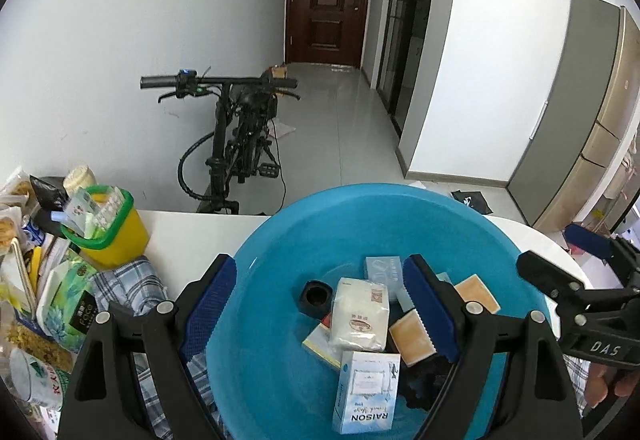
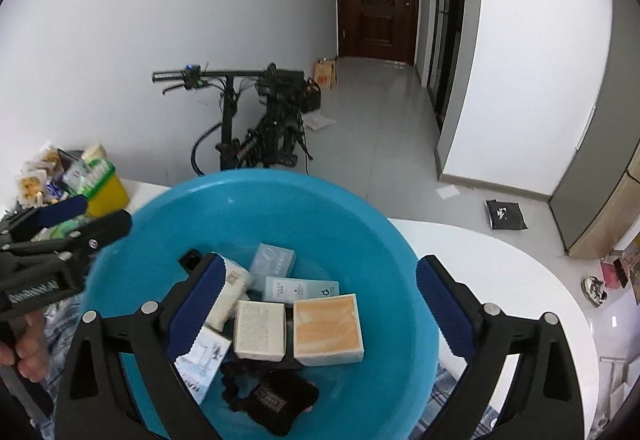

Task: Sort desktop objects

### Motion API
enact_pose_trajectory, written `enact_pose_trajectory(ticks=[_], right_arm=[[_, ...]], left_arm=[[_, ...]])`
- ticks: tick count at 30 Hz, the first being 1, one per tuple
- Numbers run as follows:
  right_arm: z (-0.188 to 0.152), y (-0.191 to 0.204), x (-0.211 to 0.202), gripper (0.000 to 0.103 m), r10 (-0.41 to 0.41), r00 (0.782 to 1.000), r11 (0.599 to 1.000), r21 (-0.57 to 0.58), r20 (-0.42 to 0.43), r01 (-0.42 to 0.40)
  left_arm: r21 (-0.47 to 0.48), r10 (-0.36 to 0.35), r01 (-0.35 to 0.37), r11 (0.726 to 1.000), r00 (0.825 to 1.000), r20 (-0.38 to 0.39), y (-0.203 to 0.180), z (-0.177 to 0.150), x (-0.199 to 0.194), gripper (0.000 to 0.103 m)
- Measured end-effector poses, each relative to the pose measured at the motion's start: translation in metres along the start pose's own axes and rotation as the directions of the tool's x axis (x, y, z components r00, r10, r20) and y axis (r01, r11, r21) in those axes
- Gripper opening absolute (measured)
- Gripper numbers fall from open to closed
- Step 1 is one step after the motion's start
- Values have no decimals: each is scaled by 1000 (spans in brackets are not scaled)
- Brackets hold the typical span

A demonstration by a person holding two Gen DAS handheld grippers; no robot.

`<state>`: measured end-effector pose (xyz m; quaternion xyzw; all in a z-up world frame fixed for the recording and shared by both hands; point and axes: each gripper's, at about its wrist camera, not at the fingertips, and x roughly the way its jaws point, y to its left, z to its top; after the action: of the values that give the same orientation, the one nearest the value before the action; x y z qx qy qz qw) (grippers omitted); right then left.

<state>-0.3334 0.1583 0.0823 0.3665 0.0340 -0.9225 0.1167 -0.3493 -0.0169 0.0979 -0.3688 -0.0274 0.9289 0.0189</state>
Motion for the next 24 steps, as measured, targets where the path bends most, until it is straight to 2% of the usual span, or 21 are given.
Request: enact_pose_trajectory(ticks=[3,5,7,8,14,15,16,24], right_arm=[[-1,1,-15,96,-20,999,1000,-3,29,20],[-3,0,-25,96,-14,998,1000,-5,54,14],[-9,-4,-35,96,-2,996,1000,-10,87,3],[-11,-5,-38,96,-7,994,1000,-13,106,8],[-28,-6,-61,96,4,981,1000,-25,195,1],[-31,-7,-65,97,4,978,1000,-24,207,0],[-33,-7,-69,102,3,977,1000,-22,215,1],[-51,-2,-107,103,-29,953,998,-46,303,45]], left_arm=[[0,-22,22,1000,999,41,-2,-2,-16,87],[-12,-82,84,996,990,118,-1,-5,-33,88],[-7,-93,96,995,983,159,-1,-9,-44,97],[1,-79,81,997,980,181,-3,-11,-50,103],[80,-29,8,997,961,275,-17,-25,-76,103],[85,-26,2,996,959,283,-18,-27,-79,103],[90,-22,-5,996,954,298,-19,-30,-85,103],[117,-22,-22,993,933,359,-25,-49,-118,103]])
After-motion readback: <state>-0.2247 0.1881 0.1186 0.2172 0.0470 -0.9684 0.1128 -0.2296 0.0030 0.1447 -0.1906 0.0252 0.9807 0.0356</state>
